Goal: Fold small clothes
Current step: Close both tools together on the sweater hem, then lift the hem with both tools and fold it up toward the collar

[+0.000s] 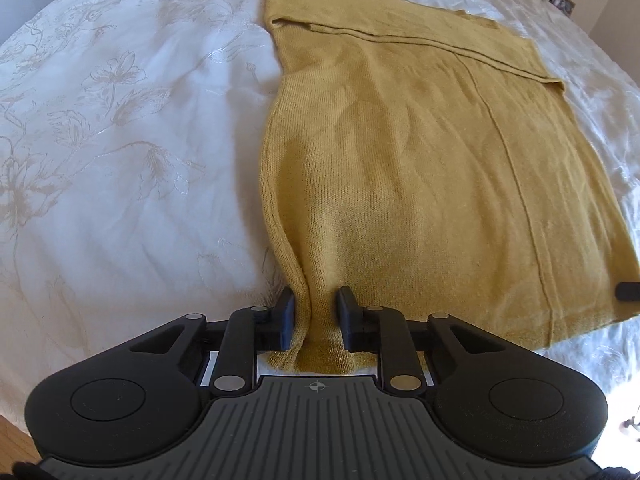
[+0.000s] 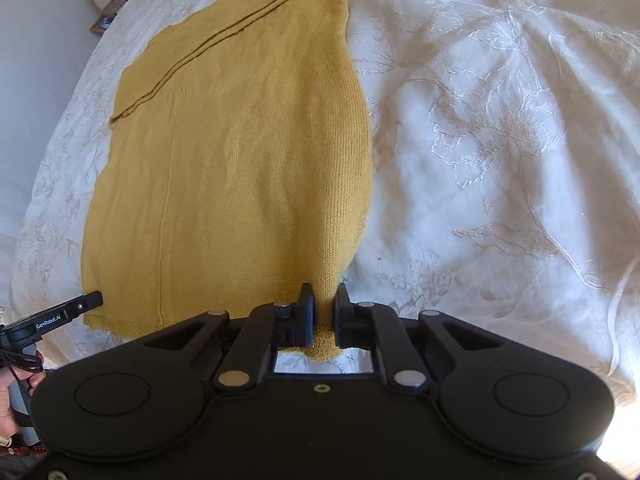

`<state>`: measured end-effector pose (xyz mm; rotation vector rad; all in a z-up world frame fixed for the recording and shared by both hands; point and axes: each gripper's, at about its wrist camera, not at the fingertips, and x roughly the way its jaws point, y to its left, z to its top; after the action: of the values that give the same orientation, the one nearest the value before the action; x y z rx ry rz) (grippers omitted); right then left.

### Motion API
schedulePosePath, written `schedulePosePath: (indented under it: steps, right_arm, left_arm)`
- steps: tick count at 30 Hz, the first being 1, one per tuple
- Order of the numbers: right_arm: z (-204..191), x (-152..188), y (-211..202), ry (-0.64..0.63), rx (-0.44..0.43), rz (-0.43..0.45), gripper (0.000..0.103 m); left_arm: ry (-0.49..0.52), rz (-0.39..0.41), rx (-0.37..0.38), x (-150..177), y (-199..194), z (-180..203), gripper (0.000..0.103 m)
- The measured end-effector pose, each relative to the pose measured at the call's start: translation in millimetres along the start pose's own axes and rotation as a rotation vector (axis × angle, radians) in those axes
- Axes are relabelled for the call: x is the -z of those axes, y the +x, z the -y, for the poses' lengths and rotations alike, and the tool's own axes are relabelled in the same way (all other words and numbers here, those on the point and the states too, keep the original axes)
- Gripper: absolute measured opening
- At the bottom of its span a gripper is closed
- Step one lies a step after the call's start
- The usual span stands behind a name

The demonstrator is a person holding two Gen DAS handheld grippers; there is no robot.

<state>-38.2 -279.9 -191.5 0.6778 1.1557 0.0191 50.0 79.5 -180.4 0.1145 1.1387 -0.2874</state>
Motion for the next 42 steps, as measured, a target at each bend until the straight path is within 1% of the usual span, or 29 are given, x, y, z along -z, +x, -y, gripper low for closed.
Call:
schedulePosePath:
  steps: [1,3,5,6,7,8,9,10,12,13,14,17,22,26,31,37,42]
  right_arm:
    - [0.1,0.0,-0.5,0.0,-0.003,0.002,0.016]
    - [0.7,-0.3,-1.3,0.002,-0.007,0.003,0.016]
    - [2.1,-0.8,-2.0,0.007,-0.009,0.005,0.016]
    - [4.2,0.1,-3.7,0.011,-0.011,0.006,0.016]
    - [4.8,0.0,-3.9,0.014,-0.013,0.007,0.016]
    - [6.1,1.2,-5.1,0.018,-0.016,0.009,0.016]
    - [8.2,1.9,-7.4,0.02,-0.021,0.011,0.016]
    - [10.0,1.9,-8.9,0.021,-0.026,0.013,0.016]
    - [13.4,2.1,-13.7,0.025,-0.037,0.017,0.014]
    - [14.2,1.7,-16.6,0.027,-0.045,0.022,0.014]
    - [16.0,0.4,-21.6,0.028,-0.057,0.03,0.014]
    - [13.5,-3.9,-36.1,0.021,-0.081,0.068,0.014]
    - [2.2,-21.9,-60.6,0.008,-0.129,0.147,0.013]
    - [-10.1,-48.0,-73.6,0.006,-0.157,0.212,0.013]
    - [-27.6,-94.1,-73.0,0.043,-0.178,0.284,0.013]
    - [-42.5,-159.3,-50.7,0.075,-0.171,0.336,0.013]
    - [-46.3,-209.7,-20.0,0.106,-0.129,0.336,0.013]
  left_arm:
    - [0.007,-0.003,-0.014,-0.7,2.4,1.5,0.027]
    - [0.041,-0.013,-0.068,-1.2,5.7,8.2,0.037]
    - [0.092,-0.014,-0.12,-3.1,9.6,17.9,0.042]
    - [0.114,-0.012,-0.137,-3.7,10.6,22.1,0.041]
    - [0.143,-0.002,-0.132,-2.5,9.9,25.5,0.039]
    - [0.151,0.003,-0.103,-2.1,8.9,25.5,0.036]
    - [0.143,0.0,-0.079,-2.5,8.3,23.5,0.027]
    - [0.115,-0.007,-0.055,-3.4,5.7,19.0,0.024]
    - [0.075,0.001,-0.037,-5.9,0.1,12.6,0.014]
    - [0.07,0.008,-0.037,-7.2,-3.5,12.1,0.013]
    - [0.07,0.021,-0.034,-7.7,-8.5,12.1,0.01]
    - [0.064,0.073,-0.009,-15.2,-26.0,13.7,0.009]
    - [-0.021,0.17,0.055,-45.8,-54.2,9.7,0.009]
    - [-0.08,0.244,0.09,-83.3,-64.7,1.4,0.009]
    - [-0.095,0.309,0.11,-134.5,-59.1,-2.9,0.009]
    - [-0.096,0.332,0.127,-190.1,-34.9,-10.3,0.009]
    - [-0.088,0.311,0.142,-230.1,-5.6,-16.2,0.009]
